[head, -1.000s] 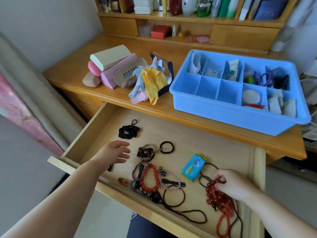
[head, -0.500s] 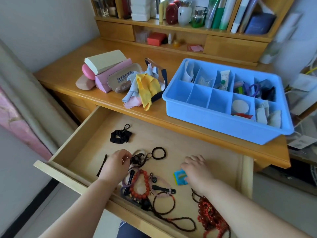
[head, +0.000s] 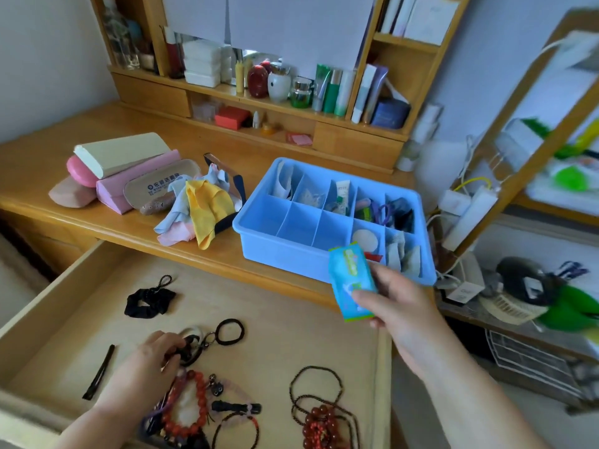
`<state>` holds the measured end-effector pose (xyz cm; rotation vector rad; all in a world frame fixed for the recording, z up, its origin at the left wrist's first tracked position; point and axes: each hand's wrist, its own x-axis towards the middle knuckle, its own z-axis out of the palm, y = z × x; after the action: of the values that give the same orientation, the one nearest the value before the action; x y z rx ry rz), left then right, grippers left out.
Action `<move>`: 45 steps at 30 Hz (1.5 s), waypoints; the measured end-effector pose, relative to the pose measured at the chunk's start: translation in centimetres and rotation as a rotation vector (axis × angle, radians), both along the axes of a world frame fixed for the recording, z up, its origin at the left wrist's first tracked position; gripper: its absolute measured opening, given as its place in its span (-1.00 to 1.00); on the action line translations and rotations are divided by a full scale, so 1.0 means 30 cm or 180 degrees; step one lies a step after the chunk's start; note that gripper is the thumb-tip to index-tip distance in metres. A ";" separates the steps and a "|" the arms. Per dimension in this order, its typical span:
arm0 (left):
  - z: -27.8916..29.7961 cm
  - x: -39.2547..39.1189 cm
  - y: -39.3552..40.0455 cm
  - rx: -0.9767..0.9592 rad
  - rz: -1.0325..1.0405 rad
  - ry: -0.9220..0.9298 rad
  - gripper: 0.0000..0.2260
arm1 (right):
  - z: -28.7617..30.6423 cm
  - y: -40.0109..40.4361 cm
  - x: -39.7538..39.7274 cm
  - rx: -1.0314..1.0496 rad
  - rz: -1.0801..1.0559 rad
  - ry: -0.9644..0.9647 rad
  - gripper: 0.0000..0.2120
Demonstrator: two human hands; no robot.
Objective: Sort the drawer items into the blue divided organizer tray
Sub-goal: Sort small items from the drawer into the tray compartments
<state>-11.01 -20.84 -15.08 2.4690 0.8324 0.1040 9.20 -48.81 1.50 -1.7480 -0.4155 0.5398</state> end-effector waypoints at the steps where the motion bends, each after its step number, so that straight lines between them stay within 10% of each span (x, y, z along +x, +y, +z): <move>1: 0.002 -0.001 -0.001 -0.0002 0.0008 0.0024 -0.83 | 0.063 -0.012 0.037 -0.0087 -0.0192 -0.0667 -0.71; 5: 0.003 -0.002 -0.007 -0.0027 -0.0050 0.0146 -0.83 | 0.192 0.022 0.214 -0.1498 -0.0829 -0.2894 -0.67; 10: 0.001 -0.009 -0.005 -0.0026 -0.0092 0.0115 -0.83 | 0.069 0.163 0.306 -0.2760 0.0358 -0.2980 -0.70; 30: 0.003 -0.006 -0.010 0.0111 -0.0053 0.0121 -0.80 | 0.019 0.092 0.355 -0.2155 0.0456 -0.1742 -0.63; 39: 0.008 0.020 -0.036 0.0196 -0.0354 -0.0018 -0.85 | -0.065 0.046 0.117 -0.1163 0.0187 -0.3993 -0.76; 45: -0.013 0.194 -0.107 0.0498 -0.0705 -0.0042 -0.74 | -0.309 0.053 -0.154 -0.1302 0.1158 -0.3128 -0.81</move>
<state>-5.18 -24.06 -15.47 2.6863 0.5587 0.1091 4.58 -47.23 -7.76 -2.2751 -1.4054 -0.0469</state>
